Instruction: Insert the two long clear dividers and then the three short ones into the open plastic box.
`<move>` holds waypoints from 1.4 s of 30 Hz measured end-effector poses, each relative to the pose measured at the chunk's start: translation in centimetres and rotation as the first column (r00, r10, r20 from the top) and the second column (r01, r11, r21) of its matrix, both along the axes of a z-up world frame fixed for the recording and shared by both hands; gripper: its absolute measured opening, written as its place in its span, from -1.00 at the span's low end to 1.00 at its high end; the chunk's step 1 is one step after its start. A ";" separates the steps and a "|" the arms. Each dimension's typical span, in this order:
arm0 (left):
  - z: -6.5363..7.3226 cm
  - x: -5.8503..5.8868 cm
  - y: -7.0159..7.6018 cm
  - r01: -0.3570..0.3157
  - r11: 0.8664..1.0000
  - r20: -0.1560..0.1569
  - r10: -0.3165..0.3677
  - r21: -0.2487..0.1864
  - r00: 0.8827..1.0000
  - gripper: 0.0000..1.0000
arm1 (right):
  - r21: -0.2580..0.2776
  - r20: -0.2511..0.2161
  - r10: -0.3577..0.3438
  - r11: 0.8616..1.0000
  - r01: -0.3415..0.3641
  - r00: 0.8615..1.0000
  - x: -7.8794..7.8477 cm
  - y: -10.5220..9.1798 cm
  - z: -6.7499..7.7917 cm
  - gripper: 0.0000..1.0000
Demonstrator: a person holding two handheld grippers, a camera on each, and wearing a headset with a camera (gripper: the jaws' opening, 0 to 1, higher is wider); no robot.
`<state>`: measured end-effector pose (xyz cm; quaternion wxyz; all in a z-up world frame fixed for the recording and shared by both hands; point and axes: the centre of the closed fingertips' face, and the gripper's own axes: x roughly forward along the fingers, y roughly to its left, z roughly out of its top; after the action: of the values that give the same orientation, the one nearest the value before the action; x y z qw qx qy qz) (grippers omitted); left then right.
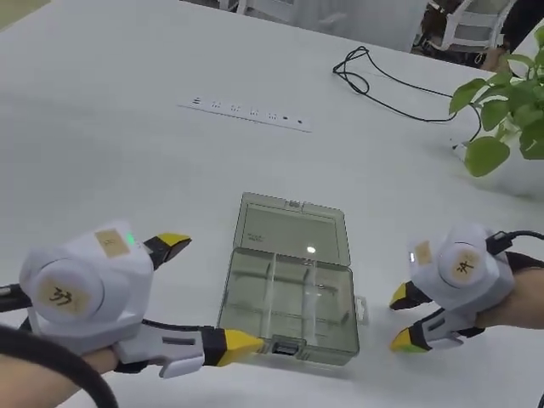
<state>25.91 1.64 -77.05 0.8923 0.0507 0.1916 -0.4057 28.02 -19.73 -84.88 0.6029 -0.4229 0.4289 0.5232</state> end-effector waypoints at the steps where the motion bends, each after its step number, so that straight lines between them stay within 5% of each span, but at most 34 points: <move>1: 0.0 0.0 0.0 0.000 1.000 -0.003 0.000 -0.003 1.000 0.88 | 0.004 0.008 0.001 1.000 -0.001 1.000 0.0 0.0 0.2 -0.35; 9: 0.2 0.0 0.0 -0.009 0.999 -0.027 0.008 -0.038 1.000 0.84 | 0.079 0.072 -0.038 0.996 0.032 0.997 0.3 1.1 2.2 -0.35; 12: 0.7 0.1 -0.1 -0.024 0.994 -0.054 0.018 -0.107 0.998 0.78 | 0.091 0.093 -0.035 0.995 0.026 0.995 0.1 1.6 3.0 -0.35; 16: 0.9 0.3 0.3 -0.048 0.988 -0.073 0.038 -0.147 0.997 0.78 | 0.121 0.130 -0.031 0.993 0.015 0.991 0.1 2.3 4.2 -0.35; 20: 1.8 0.2 0.0 -0.072 0.971 -0.106 0.049 -0.228 0.993 0.74 | 0.151 0.184 -0.017 0.988 -0.011 0.983 0.2 3.2 5.7 -0.35; 26: 2.8 0.3 -1.0 -0.070 0.954 -0.160 0.024 -0.291 0.987 0.59 | 0.193 0.253 0.009 0.979 -0.060 0.967 0.2 5.4 8.2 -0.35; 30: 3.5 0.7 -2.4 -0.055 0.957 -0.211 -0.007 -0.284 0.978 0.42 | 0.199 0.297 0.058 0.972 -0.122 0.953 -0.2 7.3 9.7 -0.35; 32: 4.5 1.0 -3.4 -0.043 0.946 -0.213 -0.028 -0.321 0.977 0.43 | 0.210 0.320 0.071 0.967 -0.144 0.945 -0.3 8.3 10.6 -0.35; 34: 5.0 1.2 -4.1 -0.063 0.935 -0.265 -0.034 -0.349 0.964 0.40 | 0.204 0.356 0.103 0.961 -0.185 0.929 -0.3 9.2 11.4 -0.35; 37: 5.8 1.5 -4.7 -0.071 0.916 -0.278 -0.046 -0.394 0.959 0.24 | 0.209 0.372 0.115 0.956 -0.204 0.921 -0.6 10.1 12.0 -0.35; 38: 6.2 1.5 -5.1 -0.085 0.902 -0.305 -0.053 -0.423 0.951 0.21 | 0.206 0.381 0.126 0.954 -0.216 0.916 -0.7 10.5 12.2 -0.35; 42: 5.9 1.6 -5.7 -0.092 0.903 -0.342 -0.063 -0.419 0.938 0.07 | 0.209 0.405 0.142 0.947 -0.243 0.903 -1.1 11.6 12.7 -0.35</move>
<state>27.48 -4.10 -71.13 0.8365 -0.2204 0.2526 -0.4336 26.87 -8.08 -72.13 0.6694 -0.4768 0.1872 0.5381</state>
